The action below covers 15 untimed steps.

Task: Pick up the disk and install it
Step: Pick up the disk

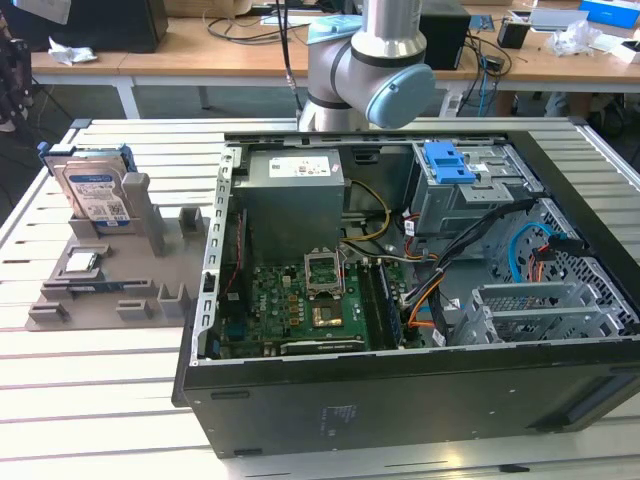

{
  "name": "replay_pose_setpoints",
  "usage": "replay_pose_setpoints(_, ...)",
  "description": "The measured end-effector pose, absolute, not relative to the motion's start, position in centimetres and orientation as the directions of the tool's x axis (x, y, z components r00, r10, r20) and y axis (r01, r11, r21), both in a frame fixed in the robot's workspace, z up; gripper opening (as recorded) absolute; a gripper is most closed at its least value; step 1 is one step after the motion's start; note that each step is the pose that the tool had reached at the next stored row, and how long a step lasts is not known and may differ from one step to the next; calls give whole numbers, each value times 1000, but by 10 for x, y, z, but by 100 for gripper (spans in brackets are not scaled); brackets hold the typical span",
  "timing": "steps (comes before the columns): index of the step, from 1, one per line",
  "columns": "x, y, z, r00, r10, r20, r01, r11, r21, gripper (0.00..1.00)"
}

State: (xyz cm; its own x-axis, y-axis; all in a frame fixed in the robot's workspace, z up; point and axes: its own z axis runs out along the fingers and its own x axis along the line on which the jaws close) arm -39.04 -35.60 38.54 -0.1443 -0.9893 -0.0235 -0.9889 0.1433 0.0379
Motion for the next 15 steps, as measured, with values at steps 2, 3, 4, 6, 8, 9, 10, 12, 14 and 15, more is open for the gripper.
replay_pose_setpoints(2,-390,-356,385,-146,-989,-24,-989,145,38,11)
replay_pose_setpoints(3,-390,-356,385,-146,-989,-24,-989,145,38,11)
replay_pose_setpoints(4,-390,-356,385,-146,-989,-24,-989,145,38,11)
replay_pose_setpoints(6,-390,-356,385,-147,-989,-24,-989,146,38,11)
replay_pose_setpoints(8,-390,-356,385,-147,-989,-24,-988,147,38,17)
replay_pose_setpoints(9,-390,-356,385,-148,-989,-24,-988,147,38,24)
replay_pose_setpoints(10,-390,-356,385,-148,-989,-24,-988,147,38,29)
replay_pose_setpoints(12,-390,-356,385,-149,-989,-24,-988,148,38,42)
replay_pose_setpoints(14,-390,-356,385,-149,-989,-24,-988,148,38,47)
replay_pose_setpoints(15,-390,-356,385,-149,-988,-24,-988,148,38,54)
